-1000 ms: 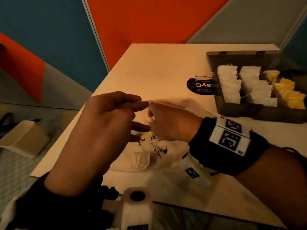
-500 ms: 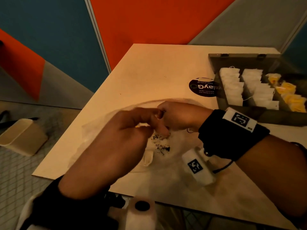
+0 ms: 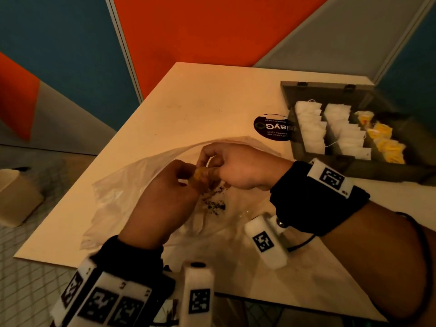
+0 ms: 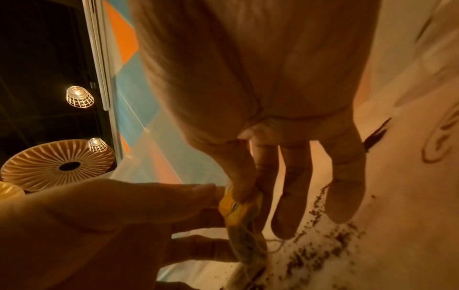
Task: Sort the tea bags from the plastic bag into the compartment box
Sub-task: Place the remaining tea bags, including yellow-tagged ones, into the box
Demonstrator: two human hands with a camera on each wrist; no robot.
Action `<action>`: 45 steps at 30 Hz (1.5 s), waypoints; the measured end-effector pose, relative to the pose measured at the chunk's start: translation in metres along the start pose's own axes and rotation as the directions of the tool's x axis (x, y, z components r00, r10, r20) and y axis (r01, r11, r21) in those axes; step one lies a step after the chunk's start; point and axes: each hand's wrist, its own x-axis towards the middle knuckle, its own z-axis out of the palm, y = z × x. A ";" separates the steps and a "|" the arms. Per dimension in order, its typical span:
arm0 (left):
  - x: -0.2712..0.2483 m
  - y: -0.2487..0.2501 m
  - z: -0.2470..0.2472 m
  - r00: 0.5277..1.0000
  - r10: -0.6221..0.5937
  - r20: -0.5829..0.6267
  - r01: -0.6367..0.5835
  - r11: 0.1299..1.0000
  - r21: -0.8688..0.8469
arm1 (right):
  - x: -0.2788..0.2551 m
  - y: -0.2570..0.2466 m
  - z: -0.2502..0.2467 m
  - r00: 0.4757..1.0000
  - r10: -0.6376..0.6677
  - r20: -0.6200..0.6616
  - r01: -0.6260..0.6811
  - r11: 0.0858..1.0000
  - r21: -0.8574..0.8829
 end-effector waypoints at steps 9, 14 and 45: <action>0.002 -0.004 0.002 0.997 0.008 -0.073 -0.012 0.999 -0.053 | -0.009 -0.005 -0.002 0.999 -0.040 -0.036 0.045 0.989 0.140; -0.003 0.000 -0.001 0.993 0.047 -0.112 -0.067 0.981 -0.182 | -0.008 -0.003 -0.003 0.995 -0.018 -0.100 0.035 0.984 0.174; 0.011 -0.010 -0.019 0.985 -0.050 -0.168 -0.049 0.840 -0.540 | 0.008 0.000 0.018 0.994 -0.057 0.091 0.070 0.986 -0.151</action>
